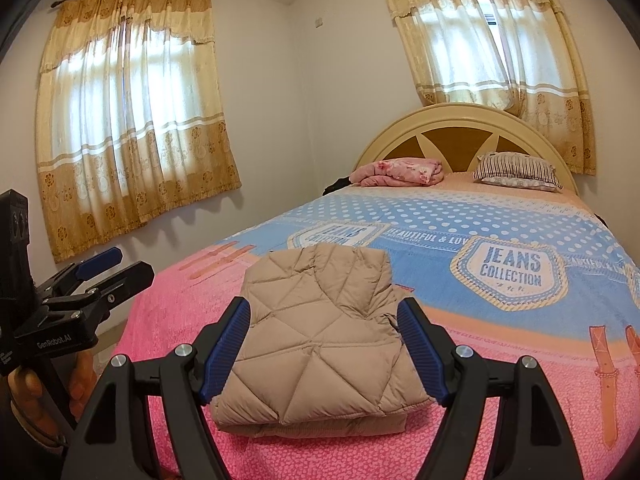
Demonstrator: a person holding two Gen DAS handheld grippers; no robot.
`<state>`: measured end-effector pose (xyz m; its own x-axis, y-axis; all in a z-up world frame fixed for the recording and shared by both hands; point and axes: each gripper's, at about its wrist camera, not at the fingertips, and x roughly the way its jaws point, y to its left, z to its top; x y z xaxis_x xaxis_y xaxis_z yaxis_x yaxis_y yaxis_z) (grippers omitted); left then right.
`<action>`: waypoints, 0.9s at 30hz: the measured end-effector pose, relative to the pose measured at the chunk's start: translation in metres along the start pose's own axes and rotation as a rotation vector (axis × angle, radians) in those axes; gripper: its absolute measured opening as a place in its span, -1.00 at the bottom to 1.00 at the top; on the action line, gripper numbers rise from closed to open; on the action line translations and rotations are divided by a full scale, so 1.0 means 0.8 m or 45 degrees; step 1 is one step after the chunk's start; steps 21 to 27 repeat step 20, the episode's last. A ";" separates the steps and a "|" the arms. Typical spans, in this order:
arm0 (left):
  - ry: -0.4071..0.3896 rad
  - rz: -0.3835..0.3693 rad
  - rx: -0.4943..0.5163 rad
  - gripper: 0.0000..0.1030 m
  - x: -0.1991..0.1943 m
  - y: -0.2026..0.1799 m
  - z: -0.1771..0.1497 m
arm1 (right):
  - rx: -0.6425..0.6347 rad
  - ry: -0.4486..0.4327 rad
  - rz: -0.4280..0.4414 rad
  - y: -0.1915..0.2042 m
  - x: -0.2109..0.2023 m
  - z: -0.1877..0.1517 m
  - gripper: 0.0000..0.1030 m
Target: Fold large clothes
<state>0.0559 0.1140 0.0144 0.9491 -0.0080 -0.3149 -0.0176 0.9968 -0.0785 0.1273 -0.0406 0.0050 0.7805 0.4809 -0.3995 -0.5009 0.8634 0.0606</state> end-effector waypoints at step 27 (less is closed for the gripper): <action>-0.023 0.032 0.010 1.00 0.005 0.003 -0.004 | -0.004 0.013 0.011 0.003 -0.001 0.000 0.48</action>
